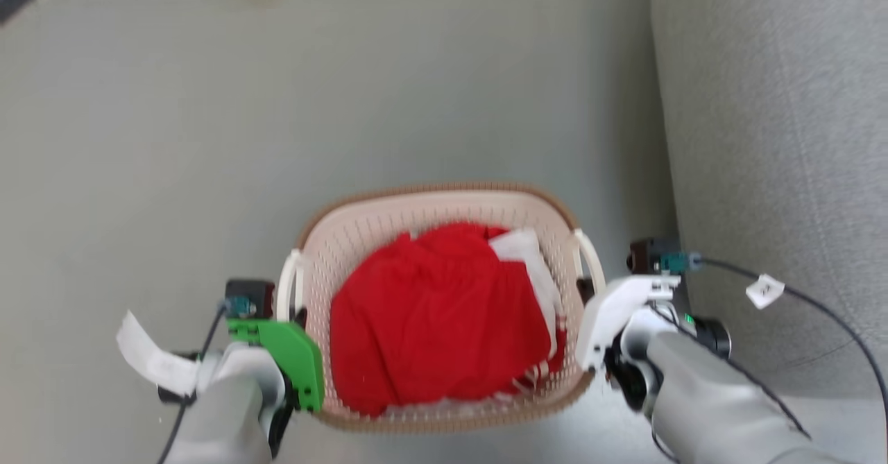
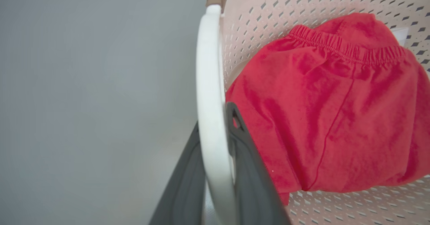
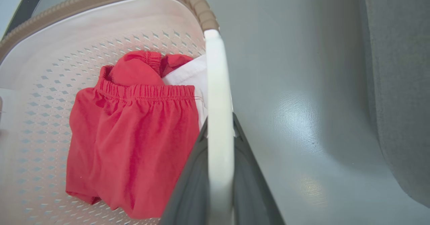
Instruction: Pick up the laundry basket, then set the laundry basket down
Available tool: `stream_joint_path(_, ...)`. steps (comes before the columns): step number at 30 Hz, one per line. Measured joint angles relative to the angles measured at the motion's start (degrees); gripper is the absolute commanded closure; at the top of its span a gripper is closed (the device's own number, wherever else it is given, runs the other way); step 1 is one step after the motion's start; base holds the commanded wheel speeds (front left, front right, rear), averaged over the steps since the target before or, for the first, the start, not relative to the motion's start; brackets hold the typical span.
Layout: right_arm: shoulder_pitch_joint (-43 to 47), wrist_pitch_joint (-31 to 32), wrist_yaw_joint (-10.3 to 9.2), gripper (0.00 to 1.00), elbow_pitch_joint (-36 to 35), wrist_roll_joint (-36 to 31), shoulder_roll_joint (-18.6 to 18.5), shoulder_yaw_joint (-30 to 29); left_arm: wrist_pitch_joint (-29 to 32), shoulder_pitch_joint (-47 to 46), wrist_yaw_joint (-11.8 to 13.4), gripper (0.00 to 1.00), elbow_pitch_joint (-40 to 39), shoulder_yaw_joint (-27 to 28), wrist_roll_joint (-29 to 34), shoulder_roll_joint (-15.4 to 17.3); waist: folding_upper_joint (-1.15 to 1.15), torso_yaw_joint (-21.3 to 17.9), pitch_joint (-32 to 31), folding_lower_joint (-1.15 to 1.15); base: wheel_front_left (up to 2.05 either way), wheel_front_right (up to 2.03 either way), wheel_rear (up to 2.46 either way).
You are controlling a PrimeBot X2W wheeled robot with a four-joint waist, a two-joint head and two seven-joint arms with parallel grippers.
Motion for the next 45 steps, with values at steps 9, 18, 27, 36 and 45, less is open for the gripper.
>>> stream_joint_path(9, 6.44, 1.86, -0.52, 1.00, -0.71, 2.50, 0.12, 2.42, 1.90, 5.75, 0.11, 1.00, 0.44, -1.59, -1.63, 0.00, 0.00, -0.02, -6.74, 0.00, 0.00, 0.00, 0.00)
stream_joint_path(18, 10.83, 5.19, -1.51, 1.00, -2.04, 5.05, 0.07, 5.20, 4.98, 9.76, 0.53, 1.00, 1.11, -2.82, -3.71, 0.09, 0.00, -0.11, -12.95, 0.00, 0.00, 0.00, 0.00)
stream_joint_path(27, 11.74, 6.56, -2.61, 1.00, -3.15, 6.30, -0.29, 7.08, 6.62, 10.87, 1.35, 1.00, -0.12, -4.20, -4.90, 0.54, 0.00, -0.77, -16.79, 0.00, 0.00, 0.00, 0.00)
stream_joint_path(36, 12.29, 7.06, -3.08, 1.00, -3.39, 7.84, -0.46, 7.92, 7.76, 11.94, 2.37, 1.00, -1.42, -5.24, -5.73, 0.77, 0.00, -1.11, -18.20, 0.00, 0.00, 0.00, 0.00)
stream_joint_path(45, 12.80, 6.95, -3.49, 1.00, -3.42, 8.83, -0.58, 8.75, 8.08, 12.78, 3.27, 1.00, -2.40, -6.15, -7.60, 0.93, 0.00, -0.81, -19.39, 0.00, 0.00, 0.00, 0.00)
